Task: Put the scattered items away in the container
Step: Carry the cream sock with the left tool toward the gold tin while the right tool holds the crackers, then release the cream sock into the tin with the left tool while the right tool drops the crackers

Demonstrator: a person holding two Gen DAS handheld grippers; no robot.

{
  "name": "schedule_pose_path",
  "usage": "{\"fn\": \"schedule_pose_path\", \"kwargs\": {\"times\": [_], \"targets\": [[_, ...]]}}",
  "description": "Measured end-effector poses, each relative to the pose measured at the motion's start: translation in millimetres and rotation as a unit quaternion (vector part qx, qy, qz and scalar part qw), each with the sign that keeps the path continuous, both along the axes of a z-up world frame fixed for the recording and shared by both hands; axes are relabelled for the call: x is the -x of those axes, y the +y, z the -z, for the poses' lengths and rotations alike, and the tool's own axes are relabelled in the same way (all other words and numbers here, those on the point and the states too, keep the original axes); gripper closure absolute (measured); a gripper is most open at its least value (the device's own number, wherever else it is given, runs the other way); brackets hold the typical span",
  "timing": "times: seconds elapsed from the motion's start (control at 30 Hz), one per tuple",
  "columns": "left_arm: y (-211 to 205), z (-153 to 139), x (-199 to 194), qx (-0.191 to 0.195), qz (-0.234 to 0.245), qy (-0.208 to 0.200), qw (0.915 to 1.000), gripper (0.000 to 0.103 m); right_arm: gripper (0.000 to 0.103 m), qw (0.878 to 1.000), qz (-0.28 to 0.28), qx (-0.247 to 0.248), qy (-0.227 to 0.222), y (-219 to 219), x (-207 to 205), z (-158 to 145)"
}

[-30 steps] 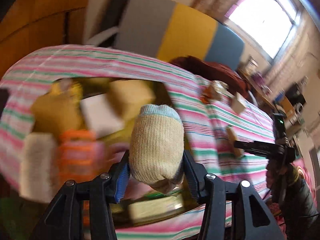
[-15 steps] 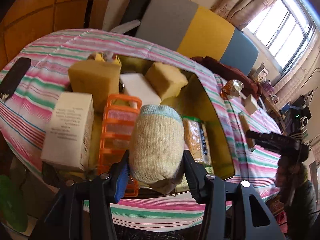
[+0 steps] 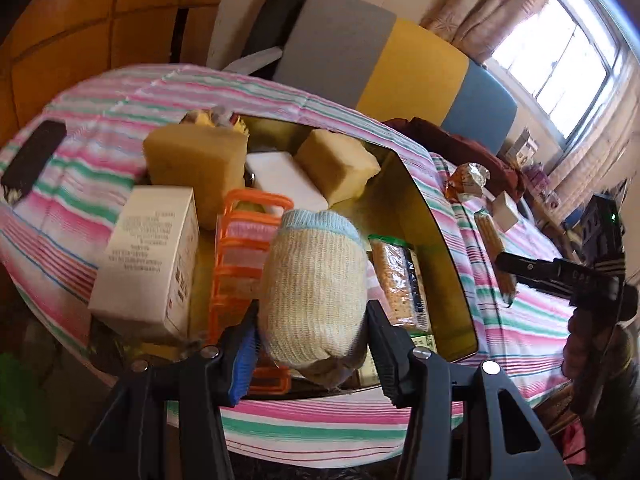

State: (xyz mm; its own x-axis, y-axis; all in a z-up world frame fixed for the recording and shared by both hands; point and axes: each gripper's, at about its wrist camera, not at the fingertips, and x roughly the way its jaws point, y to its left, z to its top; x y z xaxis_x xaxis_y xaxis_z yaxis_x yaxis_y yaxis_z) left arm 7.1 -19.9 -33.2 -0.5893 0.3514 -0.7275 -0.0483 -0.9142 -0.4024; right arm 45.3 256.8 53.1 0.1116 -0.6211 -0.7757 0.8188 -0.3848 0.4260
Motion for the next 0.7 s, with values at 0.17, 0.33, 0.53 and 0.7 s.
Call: {"fn": "schedule_pose_path", "kwargs": {"times": [0.17,0.33,0.53,0.7], "targets": [[11.9,-8.0,-5.3,-0.003,0.018,0.020,0.9996,0.052,0.052,1.000,-0.003,0.001,0.003,-2.2,-7.7,-2.8],[10.4,9.1,-0.4,0.000,0.008,-0.015,0.9998,0.052,0.052,1.000,-0.006,0.000,0.004,-4.0,-13.1,-0.9],[11.8,8.8,-2.5,-0.013,0.028,-0.015,0.9994,0.045,0.052,1.000,-0.006,0.001,0.010,-7.9,-15.5,-2.5],[6.7,-1.2,-5.8,0.002,0.016,0.001,0.9999,0.042,0.052,1.000,-0.010,0.005,0.018,-11.8,-18.3,-7.9]]}}
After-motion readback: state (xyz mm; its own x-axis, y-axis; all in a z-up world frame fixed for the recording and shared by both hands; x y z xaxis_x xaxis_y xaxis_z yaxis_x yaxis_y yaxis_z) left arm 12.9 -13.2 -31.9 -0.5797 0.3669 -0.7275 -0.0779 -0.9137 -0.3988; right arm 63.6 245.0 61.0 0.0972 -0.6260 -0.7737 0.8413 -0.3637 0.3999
